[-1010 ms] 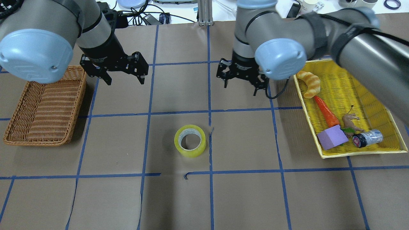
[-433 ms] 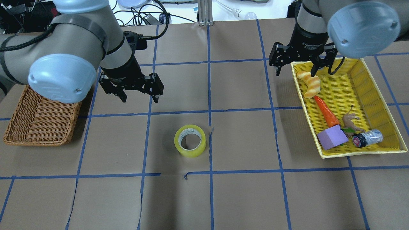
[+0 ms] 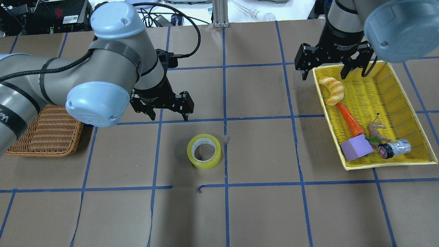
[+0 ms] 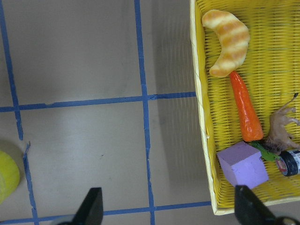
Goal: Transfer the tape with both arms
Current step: 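Move the left gripper over the tape roll while the right arm withdraws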
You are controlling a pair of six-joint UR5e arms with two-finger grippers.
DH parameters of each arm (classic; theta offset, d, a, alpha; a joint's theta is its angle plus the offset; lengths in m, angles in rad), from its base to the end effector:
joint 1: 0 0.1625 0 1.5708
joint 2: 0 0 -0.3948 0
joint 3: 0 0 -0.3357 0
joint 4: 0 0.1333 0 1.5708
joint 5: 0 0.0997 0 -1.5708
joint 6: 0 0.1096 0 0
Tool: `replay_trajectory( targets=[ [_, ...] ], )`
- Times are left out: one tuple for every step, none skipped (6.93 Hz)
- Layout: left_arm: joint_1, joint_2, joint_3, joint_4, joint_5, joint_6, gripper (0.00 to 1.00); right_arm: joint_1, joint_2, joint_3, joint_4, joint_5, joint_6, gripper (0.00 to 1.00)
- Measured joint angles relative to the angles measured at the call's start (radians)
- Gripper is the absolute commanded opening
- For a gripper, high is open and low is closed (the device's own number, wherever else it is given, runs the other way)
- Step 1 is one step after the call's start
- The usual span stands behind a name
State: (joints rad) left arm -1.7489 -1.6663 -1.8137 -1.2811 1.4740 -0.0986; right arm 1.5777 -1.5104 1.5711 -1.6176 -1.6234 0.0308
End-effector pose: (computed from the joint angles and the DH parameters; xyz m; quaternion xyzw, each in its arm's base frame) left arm -0.2211 -0.4160 0.3302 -0.0385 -0.9978 -0.0308 0.0445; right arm 0.1307 -0.4562 0.4254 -0.0118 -0.9996 -0.0065 0.0264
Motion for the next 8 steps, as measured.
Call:
replay_trajectory(
  targets=[
    [-0.002,-0.025,-0.070,0.122,-0.043,-0.008,1.00,-0.001,-0.008,0.000,0.011,0.003,-0.050,1.00],
    [-0.004,-0.051,-0.127,0.223,-0.060,-0.010,1.00,-0.007,-0.011,0.000,0.016,0.007,-0.074,1.00],
    [-0.004,-0.082,-0.158,0.295,-0.063,-0.010,1.00,-0.018,-0.012,0.000,0.018,0.014,-0.096,1.00],
    [-0.003,-0.118,-0.171,0.347,-0.062,-0.009,1.00,-0.027,-0.013,0.000,0.019,0.020,-0.121,1.00],
    [-0.003,-0.152,-0.176,0.382,-0.060,-0.006,1.00,-0.031,-0.014,0.000,0.019,0.022,-0.133,1.00],
    [-0.004,-0.175,-0.180,0.398,-0.058,-0.002,1.00,-0.035,-0.014,0.000,0.020,0.023,-0.137,1.00],
    [-0.005,-0.186,-0.192,0.405,-0.057,-0.002,1.00,-0.038,-0.014,0.000,0.021,0.023,-0.139,1.00],
    [-0.007,-0.189,-0.213,0.418,-0.056,-0.004,1.00,-0.040,-0.014,0.000,0.022,0.023,-0.139,1.00]
  ],
)
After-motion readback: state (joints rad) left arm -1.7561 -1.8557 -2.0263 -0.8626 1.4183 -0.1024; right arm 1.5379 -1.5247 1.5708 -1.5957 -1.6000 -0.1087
